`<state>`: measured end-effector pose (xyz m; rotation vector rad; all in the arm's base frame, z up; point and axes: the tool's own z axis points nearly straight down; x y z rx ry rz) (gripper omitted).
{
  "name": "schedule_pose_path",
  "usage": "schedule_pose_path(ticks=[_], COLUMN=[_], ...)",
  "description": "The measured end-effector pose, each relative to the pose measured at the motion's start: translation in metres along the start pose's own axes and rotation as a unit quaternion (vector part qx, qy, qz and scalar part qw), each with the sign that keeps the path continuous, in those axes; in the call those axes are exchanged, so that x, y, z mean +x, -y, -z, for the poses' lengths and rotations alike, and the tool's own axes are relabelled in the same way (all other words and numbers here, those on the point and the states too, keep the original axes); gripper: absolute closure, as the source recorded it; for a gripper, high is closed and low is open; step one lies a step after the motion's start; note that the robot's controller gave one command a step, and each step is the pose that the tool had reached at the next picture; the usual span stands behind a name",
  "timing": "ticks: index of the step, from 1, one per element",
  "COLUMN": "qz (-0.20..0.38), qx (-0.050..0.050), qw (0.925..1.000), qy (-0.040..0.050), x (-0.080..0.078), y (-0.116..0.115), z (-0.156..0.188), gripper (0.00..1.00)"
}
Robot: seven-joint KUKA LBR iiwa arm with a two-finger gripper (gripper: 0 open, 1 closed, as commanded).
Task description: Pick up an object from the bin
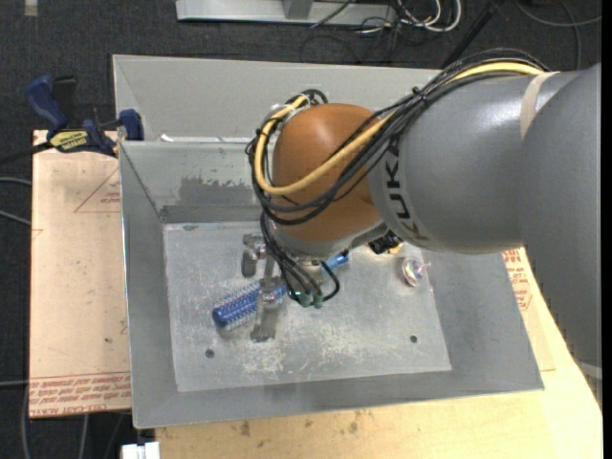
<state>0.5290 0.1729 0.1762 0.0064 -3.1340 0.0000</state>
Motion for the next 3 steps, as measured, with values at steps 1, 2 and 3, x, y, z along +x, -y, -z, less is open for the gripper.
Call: schedule_pose_path(ticks=[1,2,3], qz=[0.065,0.064,0.045], qx=[0.000,0.000,-0.002], qw=[0.9979,0.9979,0.9989], qy=[0.0016,0.0034,0.0086], x=[-0.042,-0.043,-0.045], y=[0.008,0.007,-0.023], z=[-0.098,-0.094,0.040], gripper=[0.00,1.00,1.00])
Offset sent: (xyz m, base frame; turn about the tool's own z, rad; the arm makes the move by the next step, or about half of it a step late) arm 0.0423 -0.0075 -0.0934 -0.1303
